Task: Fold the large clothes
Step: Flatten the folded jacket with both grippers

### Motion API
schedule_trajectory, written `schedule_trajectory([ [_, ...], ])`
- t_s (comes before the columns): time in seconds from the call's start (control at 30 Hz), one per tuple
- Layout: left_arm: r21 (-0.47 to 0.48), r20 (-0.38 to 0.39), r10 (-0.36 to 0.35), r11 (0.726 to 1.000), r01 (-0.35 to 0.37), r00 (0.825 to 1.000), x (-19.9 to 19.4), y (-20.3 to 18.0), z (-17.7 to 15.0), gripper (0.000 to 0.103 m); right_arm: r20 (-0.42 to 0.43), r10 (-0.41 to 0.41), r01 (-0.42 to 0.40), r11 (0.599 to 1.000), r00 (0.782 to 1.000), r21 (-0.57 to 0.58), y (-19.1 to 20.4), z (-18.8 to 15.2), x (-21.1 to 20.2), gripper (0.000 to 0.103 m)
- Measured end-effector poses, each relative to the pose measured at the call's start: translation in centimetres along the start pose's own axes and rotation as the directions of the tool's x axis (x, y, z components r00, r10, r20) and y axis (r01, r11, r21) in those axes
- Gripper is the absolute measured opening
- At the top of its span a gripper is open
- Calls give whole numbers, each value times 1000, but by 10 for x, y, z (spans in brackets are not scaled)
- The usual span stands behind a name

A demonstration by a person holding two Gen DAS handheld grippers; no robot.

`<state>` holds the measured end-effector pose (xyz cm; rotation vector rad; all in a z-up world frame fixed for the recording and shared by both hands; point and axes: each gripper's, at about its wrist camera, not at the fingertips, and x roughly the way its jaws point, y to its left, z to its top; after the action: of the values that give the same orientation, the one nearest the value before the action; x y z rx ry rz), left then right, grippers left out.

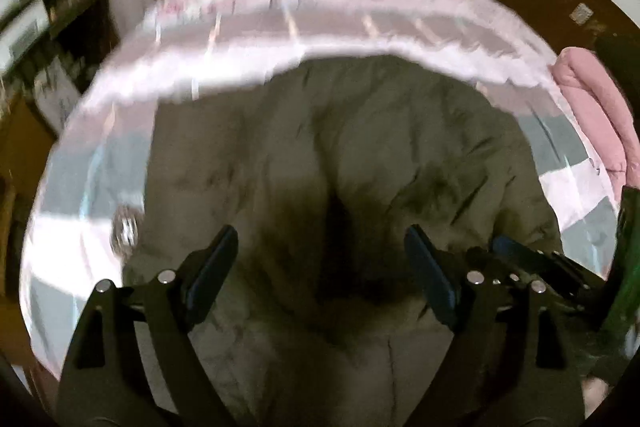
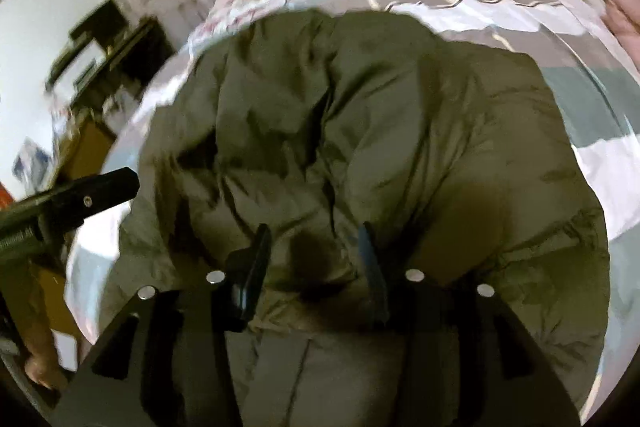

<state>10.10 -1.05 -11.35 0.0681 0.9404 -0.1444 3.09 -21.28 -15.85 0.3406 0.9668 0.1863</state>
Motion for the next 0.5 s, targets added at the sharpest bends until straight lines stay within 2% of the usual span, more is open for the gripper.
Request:
schedule_trajectory([
  [0.07,56,46,26,998,-29,999,7,-19,11,87,34,-23,23,1000,999,18,-4,3,-7,46],
  [0.13,117,62,51,991,-58,997,11,-37,8,87,51,-39,37,999,998,40,-10,7,-12,46],
  [0.3,214,-22,139,968,-132,990,43,-65,4,86,22,-55,54,996,998,64,-21,6,-7,46],
  [0.4,286,-54,223,937,-199,973,64,-75,-7,86,5,-60,60,996,998,62,-22,4,-5,46],
  [0.5,292,-97,254,932,-216,962,77,-72,-12,86,3,-61,61,996,998,66,-22,2,-7,52],
])
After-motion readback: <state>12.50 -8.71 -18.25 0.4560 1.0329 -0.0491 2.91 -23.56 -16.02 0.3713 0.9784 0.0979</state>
